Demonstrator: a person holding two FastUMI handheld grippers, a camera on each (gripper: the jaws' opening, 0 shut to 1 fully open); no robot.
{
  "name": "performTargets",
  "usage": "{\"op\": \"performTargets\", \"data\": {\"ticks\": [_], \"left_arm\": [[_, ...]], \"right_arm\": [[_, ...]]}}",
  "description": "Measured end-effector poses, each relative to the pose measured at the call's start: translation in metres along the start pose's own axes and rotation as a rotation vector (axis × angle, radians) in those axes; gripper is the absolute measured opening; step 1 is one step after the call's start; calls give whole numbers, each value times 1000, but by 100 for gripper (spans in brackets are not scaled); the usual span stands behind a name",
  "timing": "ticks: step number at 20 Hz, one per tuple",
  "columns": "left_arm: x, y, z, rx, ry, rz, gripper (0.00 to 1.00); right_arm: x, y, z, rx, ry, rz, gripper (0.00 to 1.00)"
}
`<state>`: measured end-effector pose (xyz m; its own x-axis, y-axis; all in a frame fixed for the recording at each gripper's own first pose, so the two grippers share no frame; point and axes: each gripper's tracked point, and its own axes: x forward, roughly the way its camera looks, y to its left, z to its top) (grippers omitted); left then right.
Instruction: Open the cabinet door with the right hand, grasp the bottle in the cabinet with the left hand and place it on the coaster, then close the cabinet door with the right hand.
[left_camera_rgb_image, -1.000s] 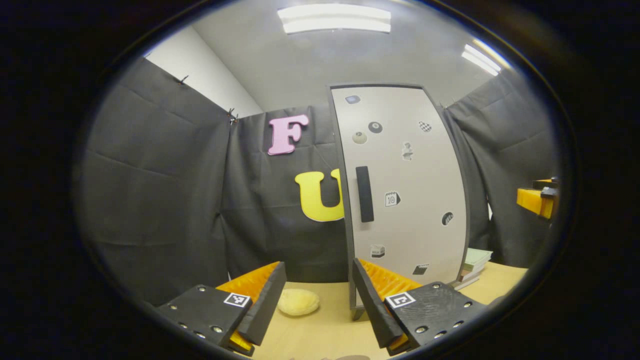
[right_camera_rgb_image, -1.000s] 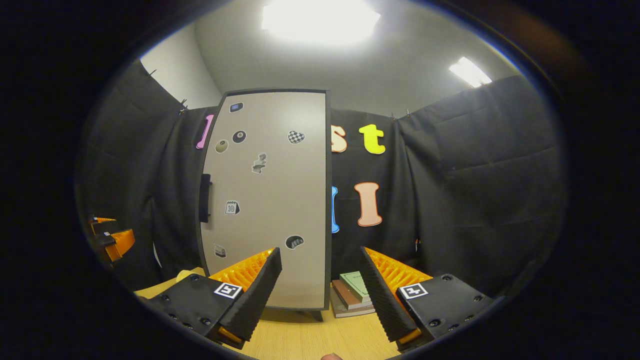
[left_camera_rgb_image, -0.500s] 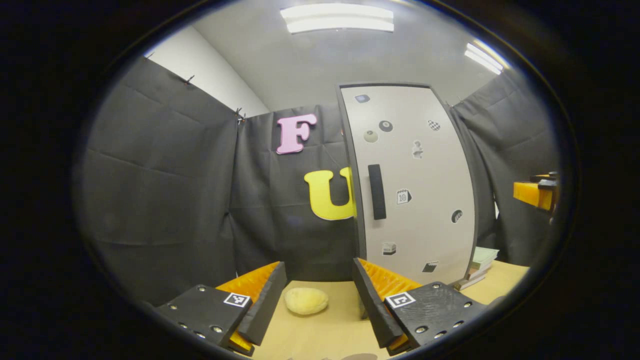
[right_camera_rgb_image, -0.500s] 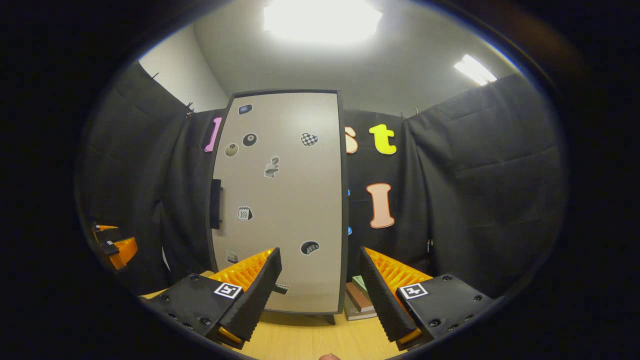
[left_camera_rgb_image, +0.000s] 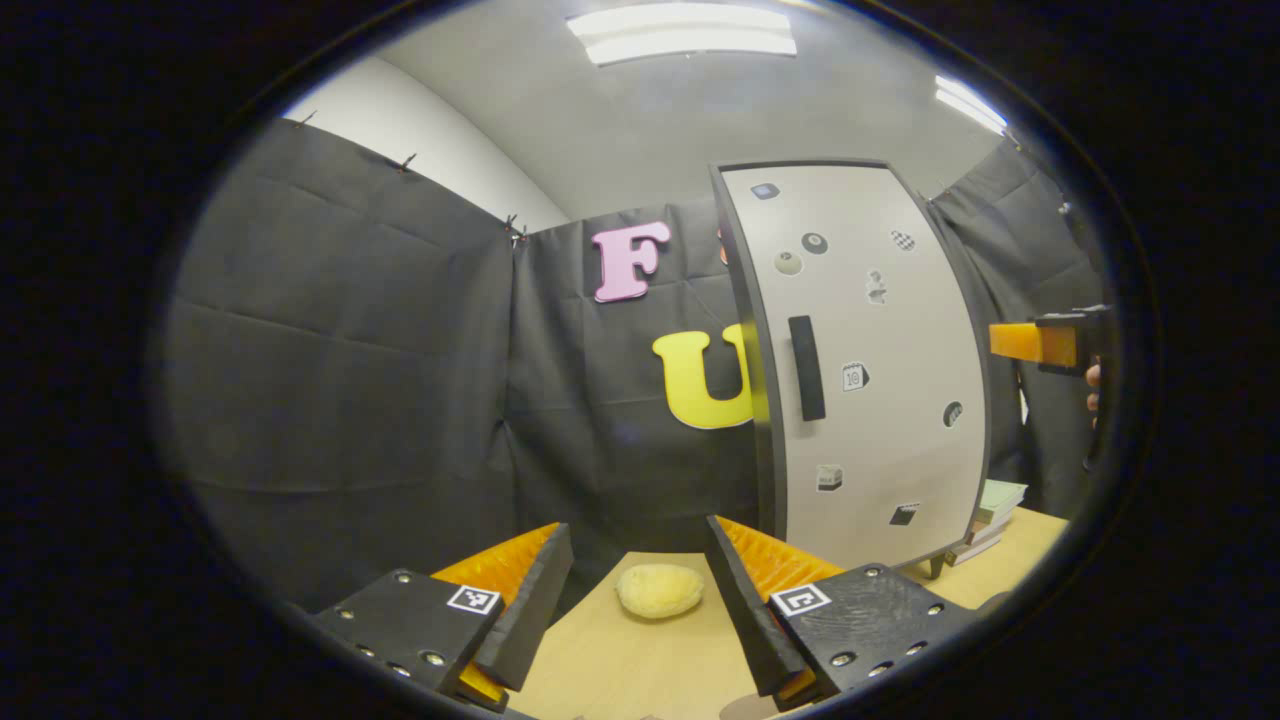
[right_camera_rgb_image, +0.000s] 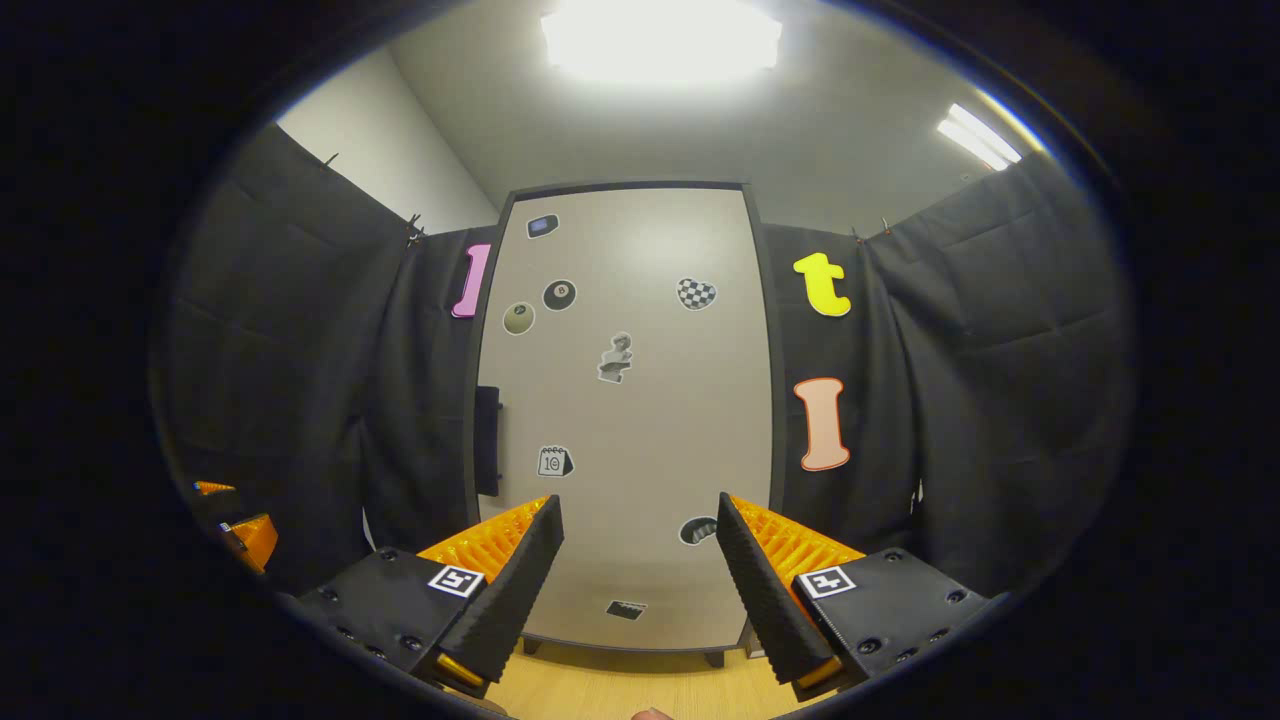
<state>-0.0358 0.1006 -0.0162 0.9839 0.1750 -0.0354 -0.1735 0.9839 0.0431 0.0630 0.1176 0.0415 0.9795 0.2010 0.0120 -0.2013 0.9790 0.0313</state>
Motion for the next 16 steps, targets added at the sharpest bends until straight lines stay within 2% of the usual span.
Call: {"op": "performTargets", "data": {"ticks": [9, 11, 12, 13, 14, 16], "left_arm": [[-18, 56, -13, 10, 27, 126, 82], [-22, 67, -17, 8, 38, 151, 83], [-25, 72, -19, 8, 43, 163, 80], [-27, 77, -20, 8, 47, 175, 83], [-30, 83, -22, 9, 51, 186, 80], [-34, 92, -27, 15, 61, 211, 83]], "right_arm": [[51, 63, 26, 25, -28, 96, 97], [63, 75, 26, 24, -22, 108, 97], [70, 79, 25, 28, -15, 110, 98], [77, 83, 23, 37, -5, 115, 98], [83, 90, 22, 48, 4, 123, 98], [94, 98, 19, 63, 19, 133, 98]]}}
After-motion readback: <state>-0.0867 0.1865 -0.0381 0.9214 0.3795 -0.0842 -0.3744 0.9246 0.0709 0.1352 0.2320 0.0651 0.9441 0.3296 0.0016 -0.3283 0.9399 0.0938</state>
